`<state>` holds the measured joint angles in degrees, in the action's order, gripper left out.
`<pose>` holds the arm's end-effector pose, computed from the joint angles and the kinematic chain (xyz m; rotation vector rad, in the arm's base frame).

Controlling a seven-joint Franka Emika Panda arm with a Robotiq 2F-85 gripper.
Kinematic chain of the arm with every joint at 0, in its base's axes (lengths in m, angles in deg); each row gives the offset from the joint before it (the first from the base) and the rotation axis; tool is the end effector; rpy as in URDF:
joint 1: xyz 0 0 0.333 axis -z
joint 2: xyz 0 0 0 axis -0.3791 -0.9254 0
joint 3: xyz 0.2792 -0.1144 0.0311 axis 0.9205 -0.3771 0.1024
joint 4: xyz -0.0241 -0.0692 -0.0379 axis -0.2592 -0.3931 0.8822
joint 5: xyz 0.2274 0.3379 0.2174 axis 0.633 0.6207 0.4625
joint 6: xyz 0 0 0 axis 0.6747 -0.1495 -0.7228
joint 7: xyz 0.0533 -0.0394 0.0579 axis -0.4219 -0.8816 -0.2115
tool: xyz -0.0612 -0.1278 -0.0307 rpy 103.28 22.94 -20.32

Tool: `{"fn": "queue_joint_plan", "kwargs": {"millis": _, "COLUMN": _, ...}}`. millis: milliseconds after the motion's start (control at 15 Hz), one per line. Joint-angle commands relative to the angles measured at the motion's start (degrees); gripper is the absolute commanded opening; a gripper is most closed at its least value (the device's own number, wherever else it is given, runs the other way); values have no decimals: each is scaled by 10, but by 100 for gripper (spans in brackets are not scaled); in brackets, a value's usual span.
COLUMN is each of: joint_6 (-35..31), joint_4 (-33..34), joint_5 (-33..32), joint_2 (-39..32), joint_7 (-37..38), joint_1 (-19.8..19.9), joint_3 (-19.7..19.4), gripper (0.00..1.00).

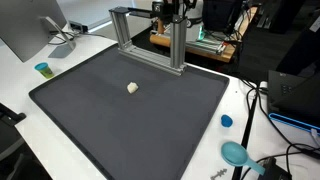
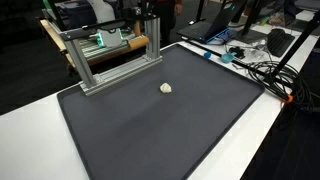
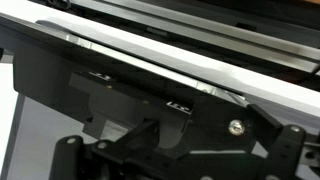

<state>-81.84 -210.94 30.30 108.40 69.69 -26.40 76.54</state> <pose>0.4240 0.1060 0.3249 2.7826 0.4085 -0.2909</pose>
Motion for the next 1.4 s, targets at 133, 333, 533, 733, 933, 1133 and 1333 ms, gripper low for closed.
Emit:
{"fn": "queue_joint_plan", "kwargs": {"millis": 133, "joint_6": 3, "joint_4": 1, "joint_5": -6, "joint_2": -2, "joint_7": 5, "joint_1": -16, "joint_3": -15, "gripper": 100}}
{"fn": "queue_joint_plan", "kwargs": {"millis": 333, "joint_6": 3, "joint_4": 1, "joint_5": -6, "joint_2": -2, "joint_7": 5, "joint_1": -16, "joint_3": -15, "gripper": 100}}
{"fn": "queue_joint_plan", "kwargs": {"millis": 533, "joint_6": 3, "joint_4": 3, "joint_5": 2, "joint_2": 6, "joint_7": 5, "joint_1": -15, "joint_3": -22, "gripper": 100}}
{"fn": "queue_joint_plan", "kwargs": {"millis": 733, "joint_6": -16, "joint_4": -15, "joint_5": 39, "joint_2": 93, "joint_7": -32, "joint_1": -17, "joint_3": -69, "gripper": 100}}
{"fn": "queue_joint_plan", "kwargs": {"millis": 933, "joint_6": -5, "joint_4": 6, "joint_5": 26, "joint_2": 65, "joint_7": -27, "joint_1": -12, "joint_3": -68, "gripper": 100}}
{"fn": "queue_joint_plan", "kwargs": {"millis": 1133, "joint_6": -3, "joint_4": 4, "joint_5": 25, "joint_2": 62, "joint_7": -24, "joint_1": -14, "joint_3": -64, "gripper": 100}}
{"fn": "queue_joint_plan", "kwargs": {"millis": 1333, "joint_6": -4, "joint_4": 5, "joint_5": 25, "joint_2": 46, "joint_7": -24, "joint_1": -15, "joint_3": -63, "gripper": 100}}
